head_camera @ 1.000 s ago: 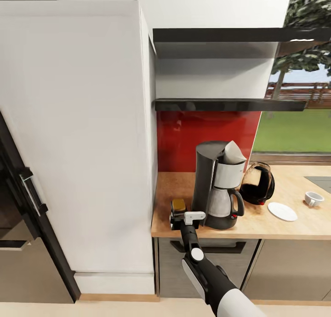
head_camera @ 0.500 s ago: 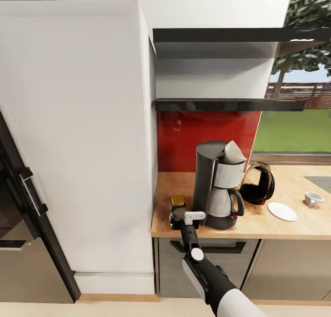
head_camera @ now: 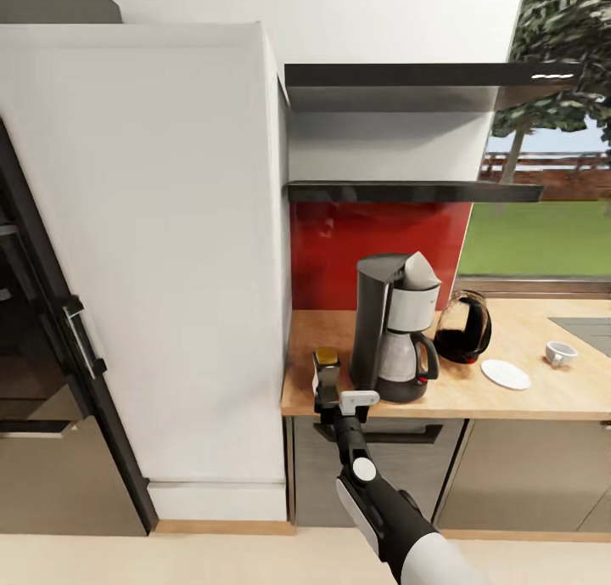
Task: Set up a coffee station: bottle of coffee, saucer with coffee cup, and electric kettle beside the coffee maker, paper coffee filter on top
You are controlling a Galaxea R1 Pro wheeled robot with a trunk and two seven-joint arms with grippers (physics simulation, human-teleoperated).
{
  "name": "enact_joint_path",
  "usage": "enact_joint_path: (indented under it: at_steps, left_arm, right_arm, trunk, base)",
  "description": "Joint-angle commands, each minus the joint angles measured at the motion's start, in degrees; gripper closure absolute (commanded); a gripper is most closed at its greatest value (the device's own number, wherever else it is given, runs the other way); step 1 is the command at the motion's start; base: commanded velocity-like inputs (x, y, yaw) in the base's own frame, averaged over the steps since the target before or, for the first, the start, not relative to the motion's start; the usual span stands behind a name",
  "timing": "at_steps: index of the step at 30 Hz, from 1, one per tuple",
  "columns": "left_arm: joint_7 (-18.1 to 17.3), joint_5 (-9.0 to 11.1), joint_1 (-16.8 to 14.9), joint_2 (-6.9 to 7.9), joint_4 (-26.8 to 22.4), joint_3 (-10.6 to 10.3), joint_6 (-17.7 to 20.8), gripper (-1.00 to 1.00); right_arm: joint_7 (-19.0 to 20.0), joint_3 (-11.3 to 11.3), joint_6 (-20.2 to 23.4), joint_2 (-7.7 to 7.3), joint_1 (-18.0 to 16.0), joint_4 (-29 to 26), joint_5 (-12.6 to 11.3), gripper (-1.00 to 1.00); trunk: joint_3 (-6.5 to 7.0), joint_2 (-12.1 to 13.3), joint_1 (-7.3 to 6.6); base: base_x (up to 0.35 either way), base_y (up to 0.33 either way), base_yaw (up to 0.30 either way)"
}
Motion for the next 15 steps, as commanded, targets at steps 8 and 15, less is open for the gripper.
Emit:
enact_joint_path:
  at_steps: [8,15]
  left_arm:
    - [0.02,0.61,-0.22,0.08,-0.08,-0.44,-0.22,-1.00]
    - [0.03,0.61,-0.12,-0.13,0.07,-0.48,-0.22,-1.00]
  right_arm:
    - [-0.18,0.22,-0.47,0.00,-0.03,3.96,-0.70,-1.00]
    - [-0.18,0.22,-9.82,0.00,1.21,21.27,-0.79,-1.00]
  trunk:
    - [-0.02,-0.04,0.02]
    - [-0.02,-0.04,0.02]
  base:
    - [-0.108,0.000,0.000]
    - [-0.097,0.000,0.000]
